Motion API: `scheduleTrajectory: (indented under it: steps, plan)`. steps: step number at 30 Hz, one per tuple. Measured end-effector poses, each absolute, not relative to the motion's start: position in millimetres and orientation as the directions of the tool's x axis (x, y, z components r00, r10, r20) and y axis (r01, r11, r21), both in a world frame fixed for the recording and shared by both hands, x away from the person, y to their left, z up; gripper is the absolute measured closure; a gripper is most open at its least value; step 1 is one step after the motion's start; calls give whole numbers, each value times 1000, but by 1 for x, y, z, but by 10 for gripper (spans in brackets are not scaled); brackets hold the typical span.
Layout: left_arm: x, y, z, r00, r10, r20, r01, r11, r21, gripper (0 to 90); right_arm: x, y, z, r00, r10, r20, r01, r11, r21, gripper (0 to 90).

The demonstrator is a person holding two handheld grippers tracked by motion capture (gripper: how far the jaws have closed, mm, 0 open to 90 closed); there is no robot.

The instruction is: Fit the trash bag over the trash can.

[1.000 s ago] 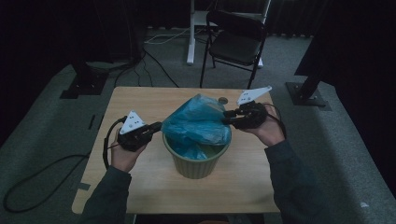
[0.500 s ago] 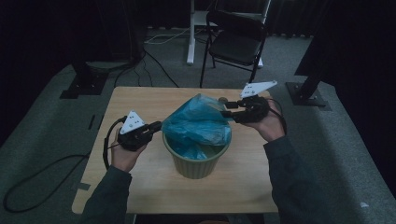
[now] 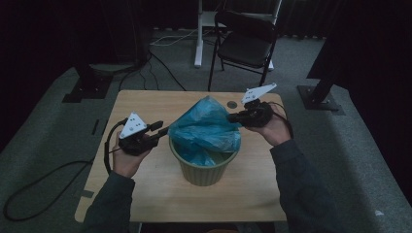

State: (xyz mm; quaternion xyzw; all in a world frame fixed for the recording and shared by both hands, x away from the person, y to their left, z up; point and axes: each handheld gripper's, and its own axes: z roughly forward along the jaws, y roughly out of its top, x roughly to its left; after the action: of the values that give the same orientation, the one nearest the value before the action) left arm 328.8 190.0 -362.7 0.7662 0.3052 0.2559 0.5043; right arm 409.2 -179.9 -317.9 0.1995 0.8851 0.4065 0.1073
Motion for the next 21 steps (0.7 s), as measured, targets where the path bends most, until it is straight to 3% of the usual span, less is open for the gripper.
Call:
scheduleTrajectory:
  steps: [7,16,21]
  plan:
    - [328,180,-349,693,712,114,167,-313,935,597,409,-180,-316,-904,428,-11,272,594,757,897]
    - [334,138,-335,697,669,258,85,-434,897,491,408,-174,-311,-916,400,0,259,594,762,898]
    - [341,115,-335,660,665,349,83,-527,846,489,408,-173,-309,-923,385,6,251,591,766,899]
